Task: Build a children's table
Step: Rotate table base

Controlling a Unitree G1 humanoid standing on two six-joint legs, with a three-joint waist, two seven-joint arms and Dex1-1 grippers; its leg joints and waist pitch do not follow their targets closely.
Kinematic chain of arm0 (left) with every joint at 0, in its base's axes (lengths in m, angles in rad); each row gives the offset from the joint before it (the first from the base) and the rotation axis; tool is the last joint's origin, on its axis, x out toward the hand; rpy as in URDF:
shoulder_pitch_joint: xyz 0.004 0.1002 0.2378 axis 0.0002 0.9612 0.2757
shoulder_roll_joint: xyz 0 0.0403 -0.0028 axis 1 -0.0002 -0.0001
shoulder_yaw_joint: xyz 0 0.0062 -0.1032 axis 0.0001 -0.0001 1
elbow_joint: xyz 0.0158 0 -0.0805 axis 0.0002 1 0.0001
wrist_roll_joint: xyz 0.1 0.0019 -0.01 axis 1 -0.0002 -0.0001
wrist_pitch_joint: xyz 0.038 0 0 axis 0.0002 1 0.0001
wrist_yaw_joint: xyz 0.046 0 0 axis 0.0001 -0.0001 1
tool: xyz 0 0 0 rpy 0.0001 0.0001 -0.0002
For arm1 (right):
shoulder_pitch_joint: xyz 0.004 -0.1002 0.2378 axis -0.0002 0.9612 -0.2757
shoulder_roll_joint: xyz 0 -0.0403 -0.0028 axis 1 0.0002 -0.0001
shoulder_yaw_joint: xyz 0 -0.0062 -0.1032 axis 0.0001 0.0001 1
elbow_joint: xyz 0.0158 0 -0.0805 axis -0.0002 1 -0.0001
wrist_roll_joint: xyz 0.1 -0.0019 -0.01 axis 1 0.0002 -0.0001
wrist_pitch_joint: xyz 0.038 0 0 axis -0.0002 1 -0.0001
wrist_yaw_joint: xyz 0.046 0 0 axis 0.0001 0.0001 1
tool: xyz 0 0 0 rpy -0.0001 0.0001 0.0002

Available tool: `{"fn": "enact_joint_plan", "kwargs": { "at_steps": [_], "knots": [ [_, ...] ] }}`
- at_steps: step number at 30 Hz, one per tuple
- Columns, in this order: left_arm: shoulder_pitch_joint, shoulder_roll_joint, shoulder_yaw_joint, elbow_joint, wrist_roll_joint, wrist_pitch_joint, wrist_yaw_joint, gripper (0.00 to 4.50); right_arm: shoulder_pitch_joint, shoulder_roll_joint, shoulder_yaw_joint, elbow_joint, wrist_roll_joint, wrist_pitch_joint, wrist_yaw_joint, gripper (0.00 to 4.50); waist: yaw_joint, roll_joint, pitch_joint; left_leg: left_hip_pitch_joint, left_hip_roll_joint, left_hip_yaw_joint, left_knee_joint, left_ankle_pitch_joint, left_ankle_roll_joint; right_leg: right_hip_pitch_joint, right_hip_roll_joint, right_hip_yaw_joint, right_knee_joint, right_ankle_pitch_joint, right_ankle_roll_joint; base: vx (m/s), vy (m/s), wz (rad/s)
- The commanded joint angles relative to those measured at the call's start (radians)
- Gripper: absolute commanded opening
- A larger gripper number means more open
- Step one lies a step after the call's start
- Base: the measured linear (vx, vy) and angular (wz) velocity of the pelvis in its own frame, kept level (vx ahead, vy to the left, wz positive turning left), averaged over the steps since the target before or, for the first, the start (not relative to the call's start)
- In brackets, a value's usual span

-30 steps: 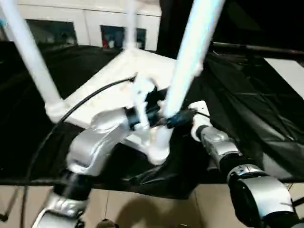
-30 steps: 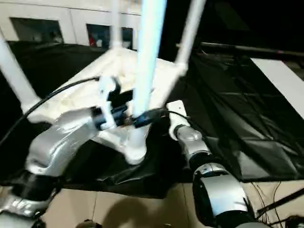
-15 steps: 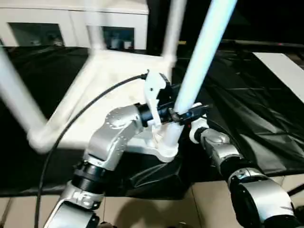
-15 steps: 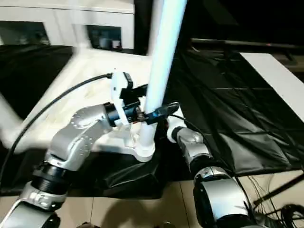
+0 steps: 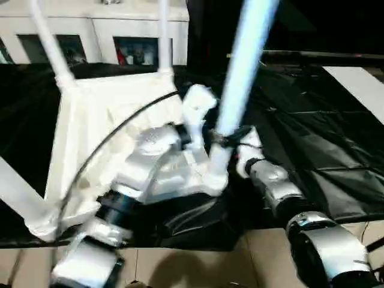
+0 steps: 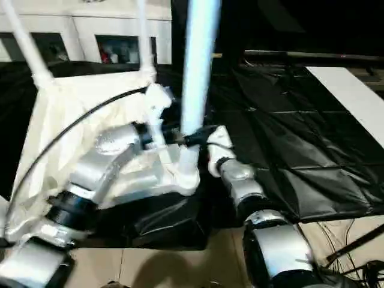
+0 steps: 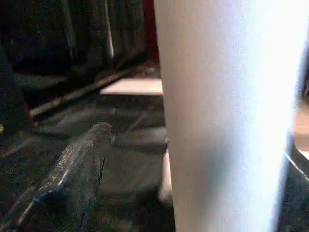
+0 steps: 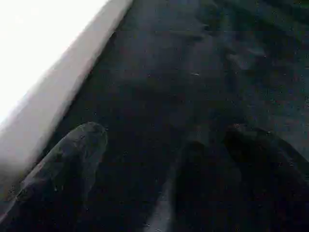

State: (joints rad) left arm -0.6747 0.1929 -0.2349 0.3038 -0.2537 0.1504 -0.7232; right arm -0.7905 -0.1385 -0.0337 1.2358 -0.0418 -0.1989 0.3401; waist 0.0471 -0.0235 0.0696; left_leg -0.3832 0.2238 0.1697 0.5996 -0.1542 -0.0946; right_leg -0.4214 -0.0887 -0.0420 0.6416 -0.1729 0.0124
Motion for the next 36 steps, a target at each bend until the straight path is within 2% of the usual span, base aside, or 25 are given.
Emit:
{"fn": "enact_joint_plan", "kwargs": {
  "at_steps": [1, 2, 4, 7, 8, 9, 13, 16, 19, 20, 22, 24, 27, 32, 35, 36],
  "knots": [
    [0.011, 0.043, 0.047, 0.032, 0.022, 0.003, -0.025, 4.50, 0.005, -0.028, -0.021, -0.031, 0.011, -0.016, -0.001, 4.48, 0.010, 0.008, -0.076, 0.014, -0.012, 0.008, -0.071, -0.395, -0.018, 0.043, -0.026, 0.018, -0.098, -0.372, -0.185, 0.000, 0.000, 0.00],
    [0.011, 0.057, 0.051, 0.039, 0.021, -0.002, -0.040, 4.50, 0.009, -0.040, -0.026, -0.035, 0.014, -0.018, -0.003, 4.48, 0.010, 0.009, -0.075, 0.016, -0.012, 0.008, -0.071, -0.401, -0.019, 0.042, -0.025, 0.017, -0.100, -0.375, -0.185, 0.000, 0.000, 0.00],
    [0.011, 0.069, 0.052, 0.044, 0.018, -0.001, -0.055, 4.50, 0.014, -0.050, -0.027, -0.037, 0.013, -0.020, -0.006, 4.48, 0.007, 0.006, -0.075, 0.012, -0.014, 0.008, -0.072, -0.403, -0.020, 0.044, -0.024, 0.016, -0.099, -0.386, -0.182, 0.000, 0.000, 0.00],
    [0.011, 0.116, 0.044, 0.074, 0.028, -0.014, -0.107, 4.50, 0.033, -0.083, -0.034, -0.048, 0.011, -0.031, -0.004, 4.48, 0.009, 0.006, -0.075, 0.015, -0.013, 0.009, -0.070, -0.405, -0.019, 0.038, -0.026, 0.017, -0.103, -0.404, -0.179, 0.000, 0.000, 0.00],
    [0.006, 0.157, 0.037, 0.121, 0.048, -0.036, -0.128, 4.50, 0.050, -0.105, -0.033, -0.062, 0.013, -0.038, 0.012, 4.48, 0.010, 0.007, -0.075, 0.015, -0.014, 0.009, -0.071, -0.407, -0.017, 0.037, -0.025, 0.017, -0.104, -0.403, -0.177, 0.000, 0.000, 0.00],
    [0.003, 0.170, 0.038, 0.141, 0.053, -0.036, -0.132, 4.50, 0.057, -0.113, -0.032, -0.069, 0.014, -0.039, 0.027, 4.48, 0.009, 0.007, -0.075, 0.011, -0.015, 0.008, -0.073, -0.405, -0.018, 0.041, -0.024, 0.017, -0.102, -0.398, -0.173, 0.000, 0.000, 0.00],
    [0.010, 0.213, 0.053, 0.179, 0.067, -0.028, -0.145, 4.50, 0.106, -0.143, -0.011, -0.135, 0.018, -0.052, 0.132, 4.48, 0.009, 0.011, -0.077, 0.014, -0.014, 0.009, -0.072, -0.398, -0.017, 0.041, -0.022, 0.017, -0.100, -0.375, -0.178, 0.000, 0.000, 0.00],
    [0.051, 0.236, 0.044, 0.137, 0.040, 0.039, -0.210, 4.50, 0.157, -0.163, 0.022, -0.211, 0.028, -0.054, 0.273, 4.48, 0.016, 0.011, -0.078, 0.009, -0.008, 0.009, -0.073, -0.368, 0.000, 0.045, -0.025, 0.020, -0.091, -0.304, -0.209, 0.000, 0.000, 0.00],
    [0.088, 0.248, 0.001, 0.102, 0.031, 0.091, -0.267, 4.50, 0.190, -0.186, 0.050, -0.258, 0.021, -0.051, 0.334, 4.48, 0.023, 0.014, -0.082, 0.010, -0.005, 0.011, -0.072, -0.321, 0.012, 0.047, -0.026, 0.021, -0.084, -0.221, -0.246, 0.000, 0.000, 0.00],
    [0.091, 0.243, -0.013, 0.107, 0.036, 0.101, -0.269, 4.50, 0.199, -0.195, 0.061, -0.274, 0.019, -0.046, 0.356, 4.48, 0.025, 0.019, -0.082, 0.011, -0.006, 0.012, -0.072, -0.316, 0.011, 0.048, -0.023, 0.021, -0.082, -0.195, -0.256, 0.000, 0.000, 0.00],
    [0.086, 0.224, -0.026, 0.138, 0.055, 0.093, -0.251, 4.50, 0.207, -0.210, 0.077, -0.293, 0.008, -0.025, 0.380, 4.48, 0.033, 0.020, -0.084, 0.014, -0.006, 0.014, -0.071, -0.299, 0.018, 0.051, -0.021, 0.020, -0.081, -0.142, -0.271, 0.000, 0.000, 0.00],
    [0.065, 0.188, -0.039, 0.203, 0.093, 0.108, -0.203, 4.32, 0.218, -0.231, 0.100, -0.333, -0.005, 0.003, 0.418, 4.50, 0.039, 0.020, -0.080, 0.017, -0.007, 0.017, -0.072, -0.312, 0.019, 0.051, -0.017, 0.020, -0.085, -0.149, -0.264, 0.000, 0.000, 0.00],
    [0.052, 0.167, -0.039, 0.239, 0.122, 0.127, -0.178, 4.11, 0.235, -0.246, 0.111, -0.389, -0.018, 0.032, 0.448, 4.50, 0.043, 0.016, -0.080, 0.015, -0.007, 0.013, -0.075, -0.325, 0.012, 0.056, -0.024, 0.021, -0.089, -0.194, -0.244, 0.000, 0.000, 0.00],
    [0.048, 0.175, -0.066, 0.243, 0.134, 0.174, -0.191, 3.73, 0.269, -0.279, 0.141, -0.492, -0.010, 0.084, 0.521, 4.50, 0.044, 0.016, -0.078, 0.015, -0.008, 0.012, -0.075, -0.333, 0.014, 0.056, -0.026, 0.021, -0.095, -0.230, -0.230, 0.000, 0.000, 0.00],
    [0.048, 0.181, -0.076, 0.236, 0.150, 0.187, -0.193, 3.41, 0.286, -0.299, 0.152, -0.538, -0.005, 0.107, 0.553, 4.50, 0.044, 0.020, -0.078, 0.015, -0.008, 0.010, -0.078, -0.351, 0.011, 0.056, -0.027, 0.020, -0.100, -0.267, -0.217, 0.000, 0.000, 0.00],
    [0.049, 0.189, -0.085, 0.223, 0.173, 0.189, -0.196, 3.33, 0.304, -0.319, 0.152, -0.597, 0.014, 0.132, 0.593, 4.50, 0.044, 0.019, -0.079, 0.016, -0.007, 0.009, -0.077, -0.347, 0.011, 0.055, -0.027, 0.020, -0.099, -0.263, -0.218, 0.000, 0.000, 0.00]
  ]
}}
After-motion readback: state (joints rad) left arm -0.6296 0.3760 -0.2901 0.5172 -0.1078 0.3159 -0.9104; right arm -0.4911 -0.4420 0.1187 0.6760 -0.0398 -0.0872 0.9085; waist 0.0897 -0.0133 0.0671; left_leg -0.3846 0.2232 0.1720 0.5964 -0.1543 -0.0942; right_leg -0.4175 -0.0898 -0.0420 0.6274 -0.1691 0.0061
